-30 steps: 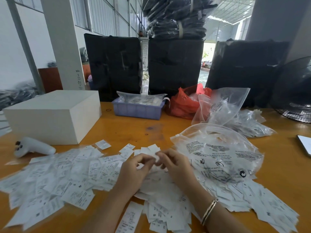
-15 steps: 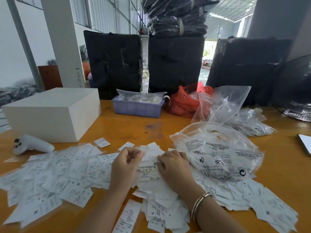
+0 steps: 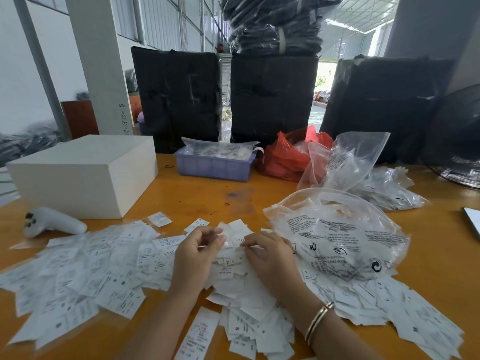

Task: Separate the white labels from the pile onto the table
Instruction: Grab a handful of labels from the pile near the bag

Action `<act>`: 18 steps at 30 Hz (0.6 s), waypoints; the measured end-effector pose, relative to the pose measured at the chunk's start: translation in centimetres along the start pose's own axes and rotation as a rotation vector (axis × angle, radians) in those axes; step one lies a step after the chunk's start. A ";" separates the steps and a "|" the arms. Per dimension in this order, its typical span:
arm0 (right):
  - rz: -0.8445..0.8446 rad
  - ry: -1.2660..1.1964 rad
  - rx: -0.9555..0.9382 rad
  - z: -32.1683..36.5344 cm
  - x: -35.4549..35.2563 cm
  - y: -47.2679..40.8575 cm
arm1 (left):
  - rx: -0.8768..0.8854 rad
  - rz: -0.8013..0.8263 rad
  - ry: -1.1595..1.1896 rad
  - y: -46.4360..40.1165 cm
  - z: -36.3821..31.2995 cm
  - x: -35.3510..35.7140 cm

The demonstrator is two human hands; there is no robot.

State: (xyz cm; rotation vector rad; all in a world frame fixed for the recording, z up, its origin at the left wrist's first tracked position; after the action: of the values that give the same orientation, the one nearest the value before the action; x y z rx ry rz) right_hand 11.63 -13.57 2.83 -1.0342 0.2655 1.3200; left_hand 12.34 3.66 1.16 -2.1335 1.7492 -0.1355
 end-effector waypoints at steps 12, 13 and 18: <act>-0.119 -0.970 0.341 -2.4 -1.8 1.1 | 0.067 0.094 -0.038 0.5 -1.3 1.1; -0.112 -1.004 0.333 -2.2 -1.6 1.2 | 0.065 0.101 -0.037 0.5 -1.4 1.2; -0.184 -1.029 0.301 -1.6 -1.6 1.4 | 0.076 0.168 -0.028 0.6 -1.5 1.7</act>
State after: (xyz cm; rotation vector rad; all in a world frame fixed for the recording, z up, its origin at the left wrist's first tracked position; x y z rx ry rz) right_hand 10.57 -15.97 2.41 -0.0466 -0.3946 1.4228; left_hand 11.68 1.55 2.07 -1.9178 1.8669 -0.1245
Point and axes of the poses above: each hand's wrist, its own y-axis away from the middle knuckle, its own x-axis out of the palm, z = x × y, the point moved 9 cm from there along -y, towards the middle knuckle, and after that the axes turned 2 degrees about z, right-handed, at the moved point
